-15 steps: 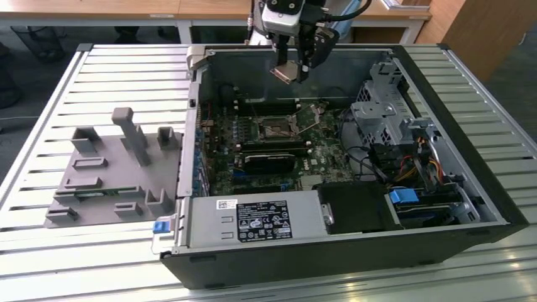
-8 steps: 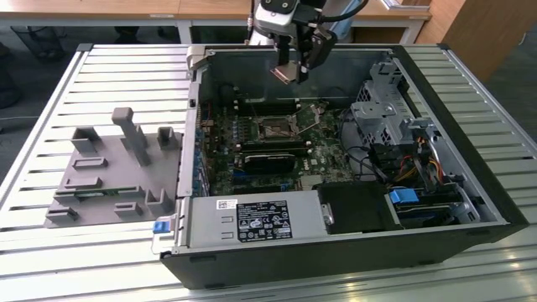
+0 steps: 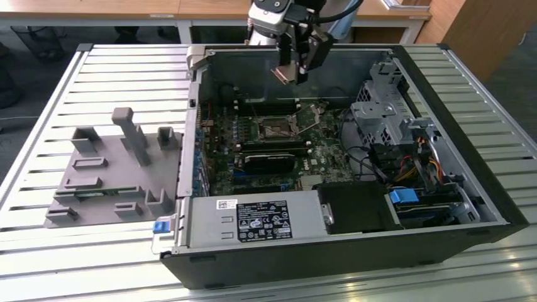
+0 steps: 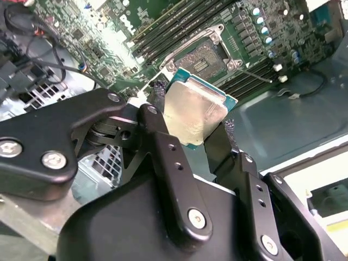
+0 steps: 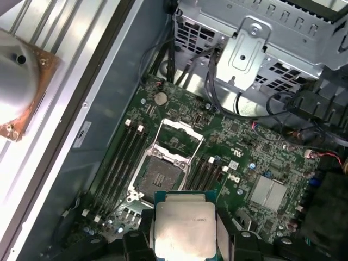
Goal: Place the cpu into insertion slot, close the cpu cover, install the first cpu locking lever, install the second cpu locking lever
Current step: 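Place the cpu into insertion slot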
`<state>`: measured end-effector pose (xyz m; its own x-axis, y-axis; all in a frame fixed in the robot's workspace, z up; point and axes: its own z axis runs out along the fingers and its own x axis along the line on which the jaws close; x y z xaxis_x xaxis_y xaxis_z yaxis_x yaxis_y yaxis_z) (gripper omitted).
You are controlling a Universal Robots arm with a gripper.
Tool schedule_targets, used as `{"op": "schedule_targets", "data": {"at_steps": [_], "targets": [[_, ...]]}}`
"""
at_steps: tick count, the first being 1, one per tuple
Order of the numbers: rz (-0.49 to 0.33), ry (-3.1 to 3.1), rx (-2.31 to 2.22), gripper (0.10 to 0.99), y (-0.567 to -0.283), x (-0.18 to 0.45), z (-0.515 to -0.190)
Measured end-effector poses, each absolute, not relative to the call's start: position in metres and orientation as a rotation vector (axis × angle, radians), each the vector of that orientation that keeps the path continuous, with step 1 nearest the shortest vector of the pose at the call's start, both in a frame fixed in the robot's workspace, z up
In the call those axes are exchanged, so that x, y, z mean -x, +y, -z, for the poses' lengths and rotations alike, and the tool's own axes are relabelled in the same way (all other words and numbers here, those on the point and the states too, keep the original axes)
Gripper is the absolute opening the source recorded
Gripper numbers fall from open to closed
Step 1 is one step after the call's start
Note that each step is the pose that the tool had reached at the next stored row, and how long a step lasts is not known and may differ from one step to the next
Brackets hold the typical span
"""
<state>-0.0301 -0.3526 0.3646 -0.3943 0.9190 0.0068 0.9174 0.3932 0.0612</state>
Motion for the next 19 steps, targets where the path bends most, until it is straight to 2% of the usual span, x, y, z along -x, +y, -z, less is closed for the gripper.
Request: {"op": "schedule_targets", "data": {"at_steps": [19], "targets": [[-0.076,2.343,-2.036,0.537,-0.3525,0.0301,-0.3627]]}}
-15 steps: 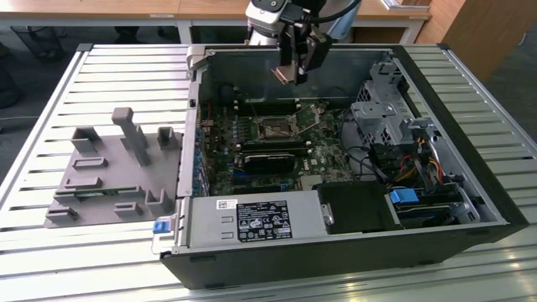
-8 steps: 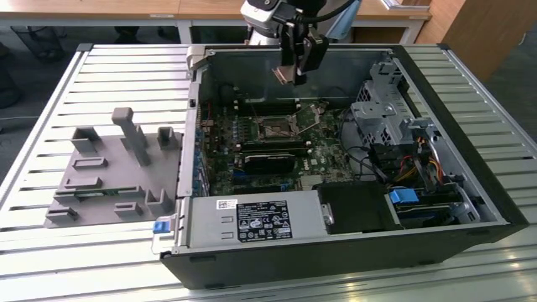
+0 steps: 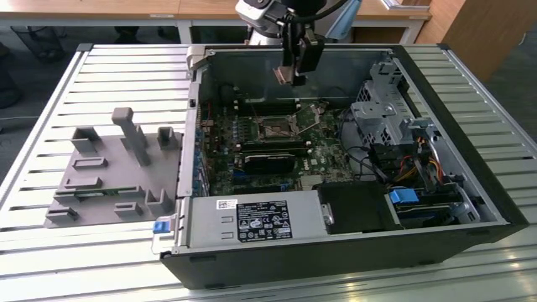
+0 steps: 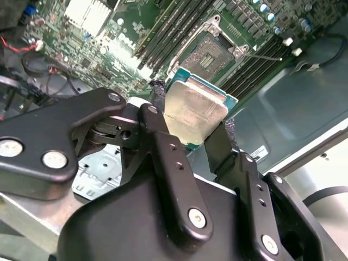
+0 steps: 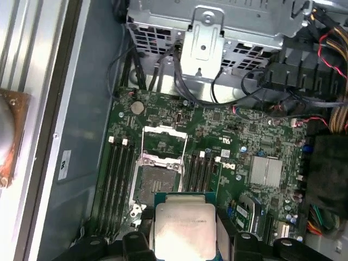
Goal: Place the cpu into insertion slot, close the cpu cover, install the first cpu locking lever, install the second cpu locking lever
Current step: 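Place the cpu into insertion slot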
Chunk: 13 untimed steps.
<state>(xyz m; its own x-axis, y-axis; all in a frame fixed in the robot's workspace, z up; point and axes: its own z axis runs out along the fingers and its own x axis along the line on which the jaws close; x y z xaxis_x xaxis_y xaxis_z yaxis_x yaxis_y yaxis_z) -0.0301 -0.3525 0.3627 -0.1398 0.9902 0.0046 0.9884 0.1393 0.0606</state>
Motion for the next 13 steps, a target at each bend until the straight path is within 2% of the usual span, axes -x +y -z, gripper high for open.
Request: {"op": "schedule_targets", "data": {"at_steps": [13], "targets": [[-0.072,2.26,-2.125,0.537,-0.343,0.03,-0.352]]}}
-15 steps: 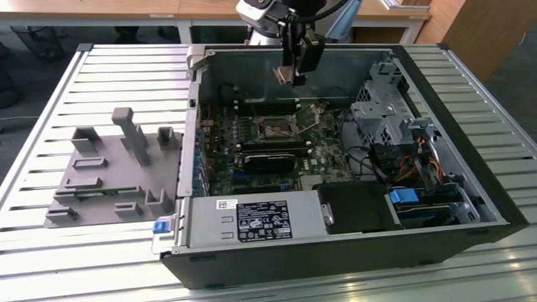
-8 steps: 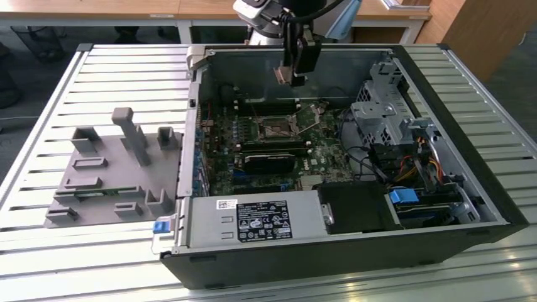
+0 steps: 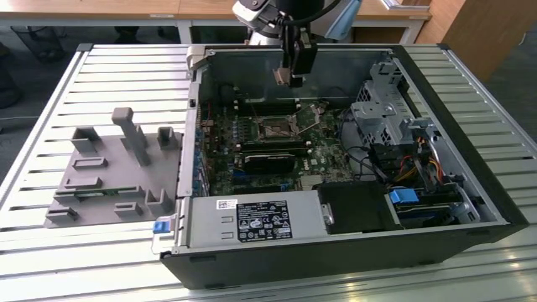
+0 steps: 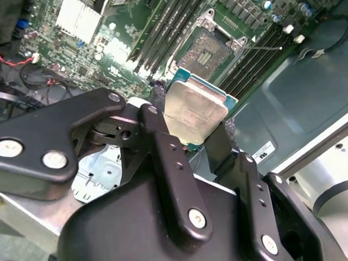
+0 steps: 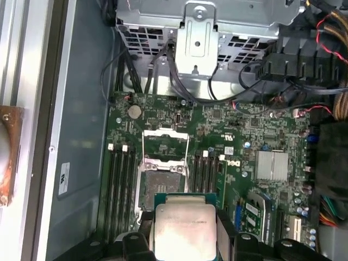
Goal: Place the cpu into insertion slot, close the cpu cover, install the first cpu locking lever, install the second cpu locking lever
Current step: 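Place the cpu into insertion slot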
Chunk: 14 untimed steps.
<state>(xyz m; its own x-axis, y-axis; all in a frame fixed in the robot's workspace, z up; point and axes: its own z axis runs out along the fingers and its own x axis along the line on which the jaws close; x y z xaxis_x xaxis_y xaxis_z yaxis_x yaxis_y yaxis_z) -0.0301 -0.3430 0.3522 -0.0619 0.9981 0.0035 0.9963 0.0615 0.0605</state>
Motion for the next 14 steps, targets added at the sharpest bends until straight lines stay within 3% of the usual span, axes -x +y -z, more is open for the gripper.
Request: {"op": "schedule_targets", "data": {"at_steps": [14], "targets": [[-0.07,2.245,-2.112,0.537,-0.34,0.03,-0.339]]}}
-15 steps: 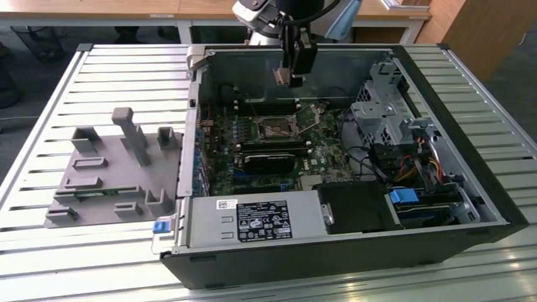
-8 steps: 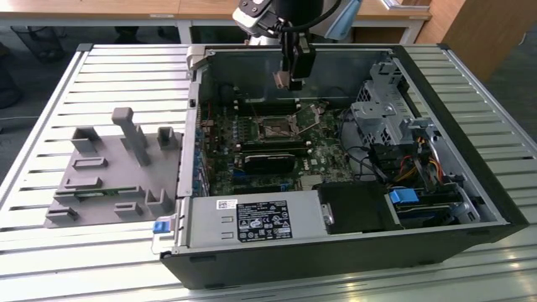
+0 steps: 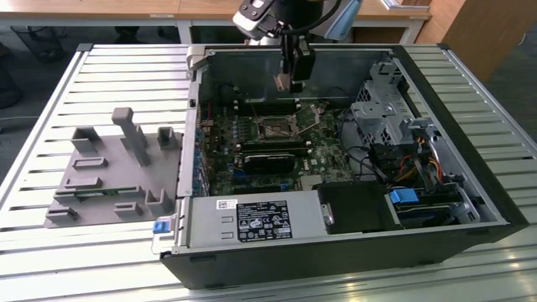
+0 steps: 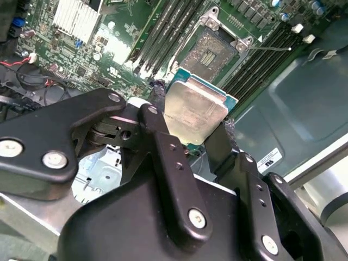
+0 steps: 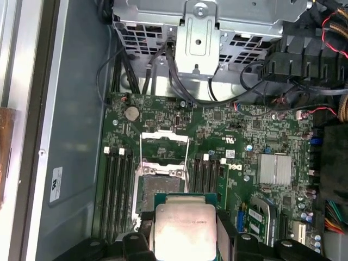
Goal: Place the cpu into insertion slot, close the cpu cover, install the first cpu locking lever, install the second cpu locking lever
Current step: 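Place the cpu into insertion slot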
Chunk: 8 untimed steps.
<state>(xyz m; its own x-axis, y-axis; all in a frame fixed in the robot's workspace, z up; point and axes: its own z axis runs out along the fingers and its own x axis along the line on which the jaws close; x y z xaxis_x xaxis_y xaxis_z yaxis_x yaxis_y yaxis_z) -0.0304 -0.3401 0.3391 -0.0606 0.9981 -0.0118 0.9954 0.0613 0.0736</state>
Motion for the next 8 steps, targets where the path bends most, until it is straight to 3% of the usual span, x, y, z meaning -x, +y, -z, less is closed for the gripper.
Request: {"op": "schedule_targets", "data": {"at_steps": [8], "targets": [[-0.061,2.239,-2.105,0.537,-0.3382,0.0306,-0.3295]]}}
